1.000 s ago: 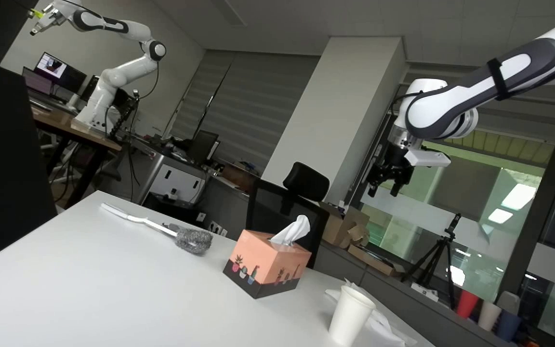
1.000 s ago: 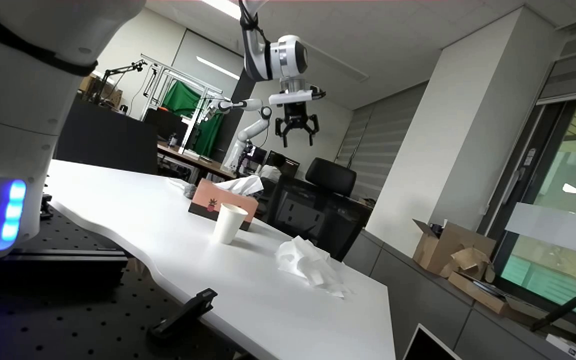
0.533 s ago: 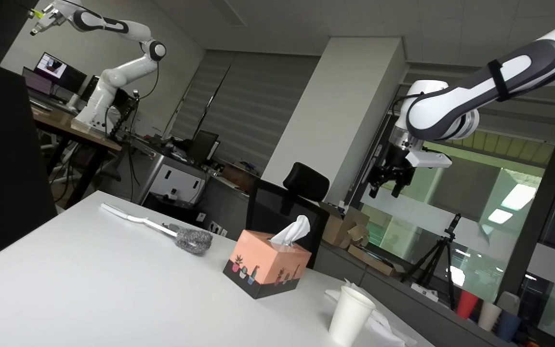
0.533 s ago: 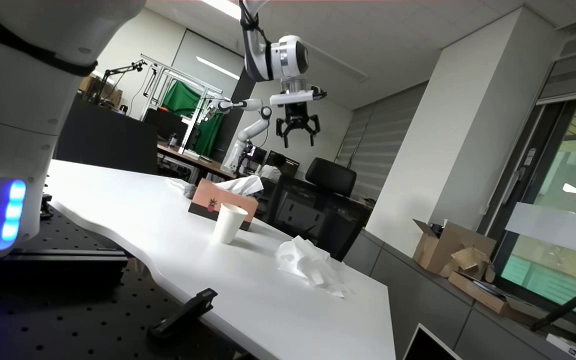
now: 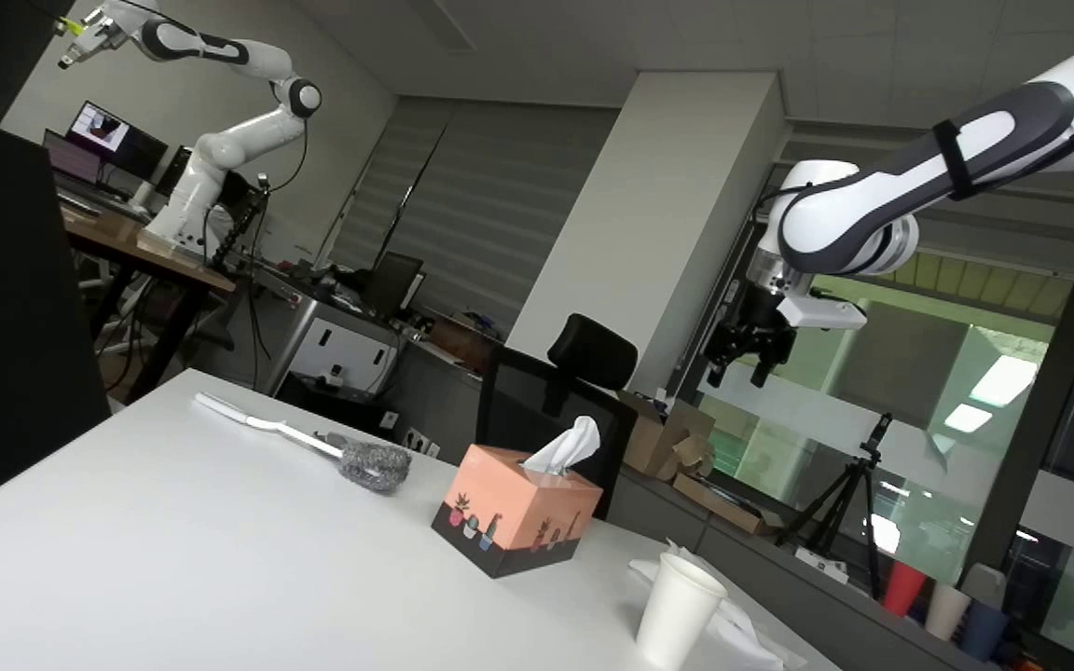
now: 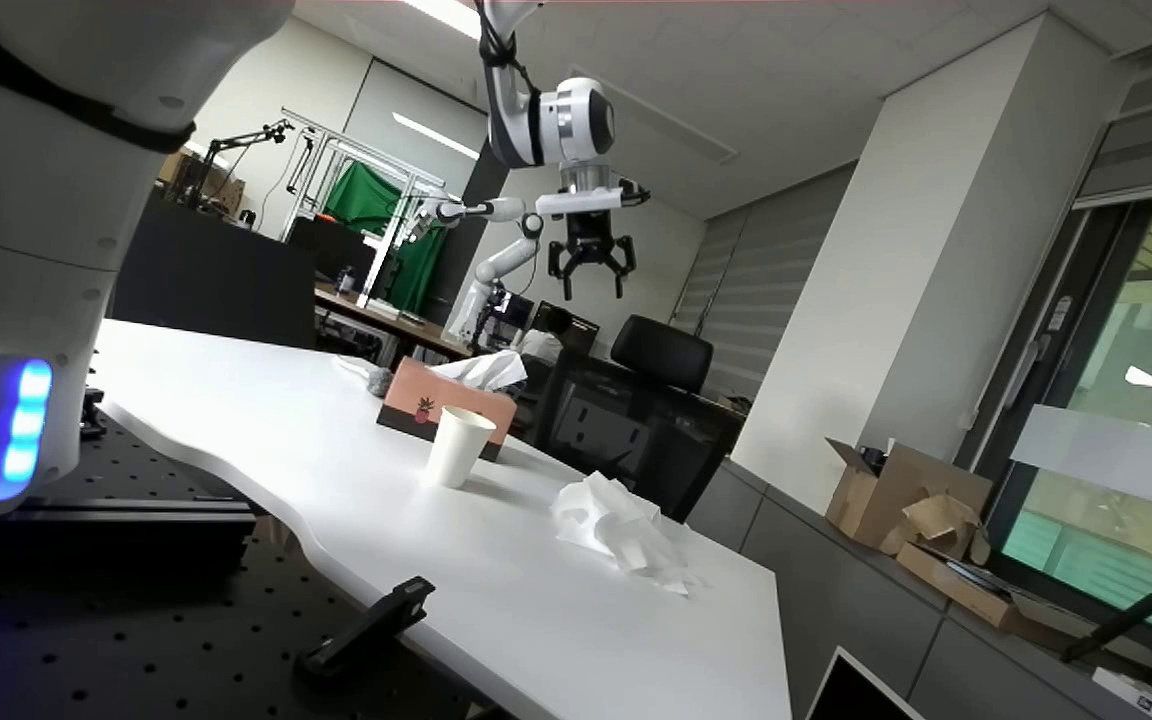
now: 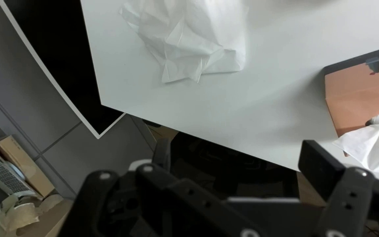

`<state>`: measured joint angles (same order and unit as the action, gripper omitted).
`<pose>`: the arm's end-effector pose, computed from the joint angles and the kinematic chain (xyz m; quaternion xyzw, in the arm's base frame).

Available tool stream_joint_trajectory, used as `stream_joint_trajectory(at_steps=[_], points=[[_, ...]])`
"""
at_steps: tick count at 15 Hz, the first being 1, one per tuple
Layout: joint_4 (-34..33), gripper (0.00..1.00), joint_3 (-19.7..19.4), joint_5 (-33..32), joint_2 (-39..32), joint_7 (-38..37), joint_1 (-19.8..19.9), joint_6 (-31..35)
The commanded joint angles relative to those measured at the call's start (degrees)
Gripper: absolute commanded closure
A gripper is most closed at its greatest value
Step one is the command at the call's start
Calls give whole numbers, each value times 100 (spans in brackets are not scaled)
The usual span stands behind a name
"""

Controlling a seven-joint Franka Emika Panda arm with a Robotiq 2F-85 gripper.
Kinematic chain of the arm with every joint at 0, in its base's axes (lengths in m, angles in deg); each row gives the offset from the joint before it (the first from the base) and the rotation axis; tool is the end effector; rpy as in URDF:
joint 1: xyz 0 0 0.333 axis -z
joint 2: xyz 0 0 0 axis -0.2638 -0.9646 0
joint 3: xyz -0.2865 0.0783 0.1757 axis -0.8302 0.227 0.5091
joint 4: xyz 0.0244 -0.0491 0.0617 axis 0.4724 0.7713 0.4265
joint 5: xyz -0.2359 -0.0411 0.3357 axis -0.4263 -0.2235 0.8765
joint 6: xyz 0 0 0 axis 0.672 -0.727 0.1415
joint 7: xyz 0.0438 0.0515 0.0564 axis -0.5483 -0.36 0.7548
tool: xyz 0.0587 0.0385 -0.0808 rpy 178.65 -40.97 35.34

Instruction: Remove three tissue pieces from the tissue box and put them on the table

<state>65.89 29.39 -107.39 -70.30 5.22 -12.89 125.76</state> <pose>0.6602 -0.0336 0.4681 0.9638 0.0794 0.1744 0.1853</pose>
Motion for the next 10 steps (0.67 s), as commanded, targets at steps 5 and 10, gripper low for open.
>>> stream_joint_trajectory(at_steps=[5, 10], points=[[-1858, 0, -218, 763, -1579, -1442, -650, -1169], [-2658, 0, -144, 1179, -2356, -1018, -832, -1107]])
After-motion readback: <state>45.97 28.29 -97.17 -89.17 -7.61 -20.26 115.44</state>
